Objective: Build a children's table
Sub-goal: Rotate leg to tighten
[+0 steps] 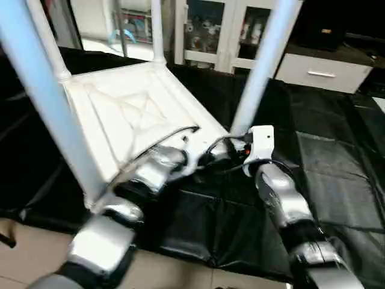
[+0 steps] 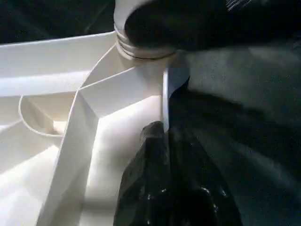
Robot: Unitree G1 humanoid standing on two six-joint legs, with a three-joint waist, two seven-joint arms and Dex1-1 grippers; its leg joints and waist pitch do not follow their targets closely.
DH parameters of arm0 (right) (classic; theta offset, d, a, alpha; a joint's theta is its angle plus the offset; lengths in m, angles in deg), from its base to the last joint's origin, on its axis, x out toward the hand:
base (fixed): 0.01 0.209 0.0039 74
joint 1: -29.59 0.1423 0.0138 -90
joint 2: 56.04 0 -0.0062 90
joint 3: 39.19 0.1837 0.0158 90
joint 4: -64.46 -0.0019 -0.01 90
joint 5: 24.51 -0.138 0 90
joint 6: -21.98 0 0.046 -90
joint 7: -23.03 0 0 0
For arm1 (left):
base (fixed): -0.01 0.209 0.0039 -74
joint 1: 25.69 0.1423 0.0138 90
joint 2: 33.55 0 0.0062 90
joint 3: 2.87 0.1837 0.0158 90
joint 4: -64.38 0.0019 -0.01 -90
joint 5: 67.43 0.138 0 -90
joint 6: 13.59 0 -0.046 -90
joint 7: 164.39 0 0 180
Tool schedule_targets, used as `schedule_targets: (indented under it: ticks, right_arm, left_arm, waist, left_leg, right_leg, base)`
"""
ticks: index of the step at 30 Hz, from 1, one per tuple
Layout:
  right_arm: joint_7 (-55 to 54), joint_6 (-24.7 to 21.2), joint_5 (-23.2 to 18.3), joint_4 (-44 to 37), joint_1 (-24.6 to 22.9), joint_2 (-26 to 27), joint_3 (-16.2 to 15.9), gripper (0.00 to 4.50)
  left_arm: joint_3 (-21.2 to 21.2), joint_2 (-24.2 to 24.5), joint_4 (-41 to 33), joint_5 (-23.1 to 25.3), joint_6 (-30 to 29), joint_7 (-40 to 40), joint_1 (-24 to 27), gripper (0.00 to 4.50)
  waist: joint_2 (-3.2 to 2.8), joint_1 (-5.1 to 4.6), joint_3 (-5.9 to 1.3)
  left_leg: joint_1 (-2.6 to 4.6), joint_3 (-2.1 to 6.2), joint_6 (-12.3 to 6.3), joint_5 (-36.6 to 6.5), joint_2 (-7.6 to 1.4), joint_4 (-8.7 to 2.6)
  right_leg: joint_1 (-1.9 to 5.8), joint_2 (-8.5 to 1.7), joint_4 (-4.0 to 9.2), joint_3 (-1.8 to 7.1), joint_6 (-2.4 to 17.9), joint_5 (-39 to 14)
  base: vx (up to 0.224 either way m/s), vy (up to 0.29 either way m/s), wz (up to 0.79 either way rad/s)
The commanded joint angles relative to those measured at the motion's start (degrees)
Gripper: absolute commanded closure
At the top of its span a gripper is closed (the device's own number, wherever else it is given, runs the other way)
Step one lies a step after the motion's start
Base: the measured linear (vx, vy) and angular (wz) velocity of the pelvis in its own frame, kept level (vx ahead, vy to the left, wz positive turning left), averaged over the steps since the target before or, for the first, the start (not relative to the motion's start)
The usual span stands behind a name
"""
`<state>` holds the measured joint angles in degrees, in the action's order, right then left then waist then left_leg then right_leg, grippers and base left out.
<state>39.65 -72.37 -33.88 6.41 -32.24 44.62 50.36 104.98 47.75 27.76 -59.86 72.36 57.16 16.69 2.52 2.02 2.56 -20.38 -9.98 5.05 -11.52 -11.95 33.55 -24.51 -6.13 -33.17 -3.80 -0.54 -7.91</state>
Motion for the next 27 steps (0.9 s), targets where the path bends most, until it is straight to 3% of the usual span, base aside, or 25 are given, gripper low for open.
schedule_targets:
  ticks: [1, 3, 5, 6, 7, 8, 9, 10, 11, 12, 13, 16, 17, 18, 20, 23, 25, 27]
  right_arm:
    - [4.7, -2.2, -1.2, -5.5, -0.7, -2.2, -1.0, 0.82]
    - [7.7, -3.8, -1.4, -7.8, -1.7, -4.7, -1.7, 0.63]
    - [17.1, -7.2, -1.4, -12.2, -3.7, -11.5, -4.0, 0.42]
    - [21.4, -7.9, -2.0, -13.4, -4.2, -14.0, -4.7, 0.38]
    - [29.6, -8.7, -2.9, -15.3, -5.3, -18.5, -6.9, 0.19]
    - [30.6, -8.8, -3.0, -15.6, -5.5, -19.1, -7.1, 0.19]
    - [34.6, -8.4, -3.2, -16.6, -6.5, -21.5, -8.4, 0.08]
    - [37.9, -8.5, -3.6, -17.4, -7.5, -23.4, -9.2, 0.08]
    - [38.5, -8.5, -3.7, -17.6, -7.6, -23.7, -9.3, 0.08]
    - [40.3, -8.7, -4.1, -18.2, -8.2, -24.8, -9.7, 0.08]
    - [43.2, -8.9, -4.6, -18.7, -9.2, -26.5, -9.9, 0.08]
    - [45.3, -9.2, -5.5, -19.0, -9.7, -27.1, -10.3, 0.08]
    - [48.0, -9.7, -6.3, -19.4, -10.3, -27.9, -11.0, 0.08]
    - [48.0, -9.7, -6.3, -19.4, -10.3, -27.9, -11.0, 0.08]
    - [50.5, -10.0, -6.7, -19.9, -10.8, -28.6, -12.4, 0.08]
    - [50.5, -7.3, -2.9, -18.0, -10.0, -28.6, -14.7, 0.08]
    - [50.4, -6.6, -2.3, -17.2, -9.6, -27.8, -14.8, 0.08]
    - [50.6, -6.2, -2.1, -16.9, -9.3, -27.3, -14.8, 0.08]
  left_arm:
    - [1.5, 0.6, -2.3, 0.1, 0.5, 4.2, 2.2, 4.50]
    - [1.9, 1.7, -4.1, -0.6, -0.4, 7.7, 3.7, 4.50]
    - [3.5, 4.9, -7.4, -2.2, 0.6, 17.3, 7.2, 4.50]
    - [4.3, 6.3, -8.5, -2.7, 2.2, 20.7, 8.3, 4.50]
    - [5.4, 8.2, -11.0, -4.5, 2.4, 27.1, 10.2, 4.50]
    - [5.5, 8.4, -11.3, -4.7, 2.2, 27.7, 10.4, 4.50]
    - [6.2, 9.3, -12.3, -4.9, 2.6, 29.7, 10.9, 4.50]
    - [6.9, 10.0, -13.1, -4.7, 2.9, 31.0, 11.2, 4.50]
    - [7.0, 10.0, -13.2, -4.6, 2.8, 31.2, 11.3, 4.50]
    - [7.4, 10.3, -13.7, -4.3, 2.8, 31.7, 11.4, 4.50]
    - [8.0, 10.8, -15.4, -3.8, 3.5, 32.8, 11.8, 4.50]
    - [8.3, 11.2, -17.3, -4.3, 3.0, 34.3, 12.4, 4.50]
    - [8.5, 11.7, -19.9, -5.3, 2.6, 36.6, 13.3, 4.50]
    - [8.5, 11.7, -19.9, -5.3, 2.6, 36.6, 13.3, 4.50]
    - [8.8, 12.2, -21.5, -5.9, 2.6, 38.4, 13.9, 4.50]
    - [9.2, 12.0, -21.2, -5.7, 2.8, 39.0, 13.6, 4.50]
    - [9.3, 11.9, -21.1, -5.6, 2.8, 39.1, 13.6, 4.50]
    - [9.3, 11.9, -21.2, -5.5, 2.8, 39.1, 13.7, 4.50]
  waist:
    - [0.67, 0.66, -3.77]
    - [0.40, 0.86, -3.71]
    - [0.47, 0.95, -3.63]
    - [-0.13, 1.11, -3.57]
    - [-0.13, 1.41, -3.42]
    - [-0.15, 1.46, -3.43]
    - [-0.07, 1.49, -3.33]
    - [0.05, 1.61, -3.02]
    - [0.05, 1.61, -3.02]
    - [0.21, 2.09, -2.98]
    - [0.62, 2.07, -2.96]
    - [0.45, 2.21, -3.05]
    - [-0.16, 2.11, -3.10]
    - [0.12, 2.06, -3.19]
    - [0.03, 2.11, -3.35]
    - [-0.26, 2.35, -3.40]
    - [-0.58, 2.45, -3.25]
    - [-0.35, 2.41, -3.28]
  left_leg:
    - [-0.14, -0.59, -5.17, -9.0, -0.62, -3.98]
    - [0.14, -0.57, -4.82, -8.8, -0.75, -4.00]
    - [0.17, -0.76, -5.04, -8.8, -0.67, -3.98]
    - [0.30, -0.76, -4.90, -9.3, -0.67, -4.00]
    - [0.30, -0.77, -4.94, -11.5, -0.83, -4.13]
    - [0.35, -0.74, -4.90, -12.6, -0.91, -4.19]
    - [0.32, -0.80, -4.86, -13.6, -0.99, -4.26]
    - [0.47, -0.74, -3.82, -16.7, -1.12, -4.55]
    - [0.47, -0.74, -3.82, -16.7, -1.12, -4.55]
    - [0.79, -0.64, -2.76, -18.0, -1.27, -4.60]
    - [0.48, -0.54, -2.55, -18.2, -1.21, -4.65]
    - [0.37, -0.38, -2.30, -17.3, -1.29, -4.71]
    - [0.44, -0.38, -2.00, -17.0, -1.26, -4.71]
    - [0.36, -0.41, -2.10, -16.7, -1.26, -4.64]
    - [0.37, -0.56, -2.61, -14.9, -1.23, -4.47]
    - [0.46, -0.71, -2.67, -13.2, -1.18, -4.33]
    - [0.39, -0.68, -2.28, -13.9, -1.11, -4.41]
    - [0.43, -0.68, -2.08, -15.0, -1.09, -4.44]
  right_leg:
    - [3.86, -1.53, 2.72, 1.59, 13.3, -10.6]
    - [3.78, -1.48, 2.58, 1.64, 13.9, -9.8]
    - [3.72, -1.32, 2.44, 1.77, 14.3, -8.5]
    - [3.66, -1.41, 2.45, 1.84, 14.5, -8.8]
    - [3.86, -1.39, 2.63, 1.91, 14.5, -9.8]
    - [3.84, -1.43, 2.63, 1.90, 14.6, -10.2]
    - [3.67, -1.45, 2.79, 1.94, 14.4, -11.0]
    - [3.40, -1.61, 3.36, 1.87, 13.4, -15.8]
    - [3.40, -1.61, 3.36, 1.87, 13.4, -15.8]
    - [3.18, -1.89, 3.69, 1.97, 12.5, -19.3]
    - [3.26, -1.88, 3.70, 1.92, 11.8, -20.5]
    - [3.27, -2.07, 3.70, 1.97, 11.1, -20.9]
    - [3.26, -1.94, 3.63, 1.99, 11.2, -20.0]
    - [3.36, -1.89, 3.56, 1.98, 11.3, -19.2]
    - [3.36, -1.70, 3.15, 1.99, 12.5, -15.5]
    - [3.44, -1.56, 2.79, 1.99, 13.7, -12.6]
    - [3.47, -1.56, 2.85, 1.97, 13.6, -13.1]
    - [3.52, -1.58, 3.01, 1.95, 13.3, -14.3]
  base:
    - [0.000, 0.000, 0.00]
    - [0.000, 0.000, 0.00]
    - [0.000, 0.000, 0.00]
    - [0.000, 0.000, 0.00]
    - [0.000, 0.000, 0.00]
    - [0.000, 0.000, 0.00]
    - [0.000, 0.000, 0.00]
    - [0.000, 0.000, 0.00]
    - [0.000, 0.000, 0.00]
    - [0.000, 0.000, 0.00]
    - [0.000, 0.000, 0.00]
    - [0.000, 0.000, 0.00]
    - [0.000, 0.000, 0.00]
    - [0.000, 0.000, 0.00]
    - [0.000, 0.000, 0.00]
    - [0.000, 0.000, 0.00]
    - [0.000, 0.000, 0.00]
    - [0.000, 0.000, 0.00]
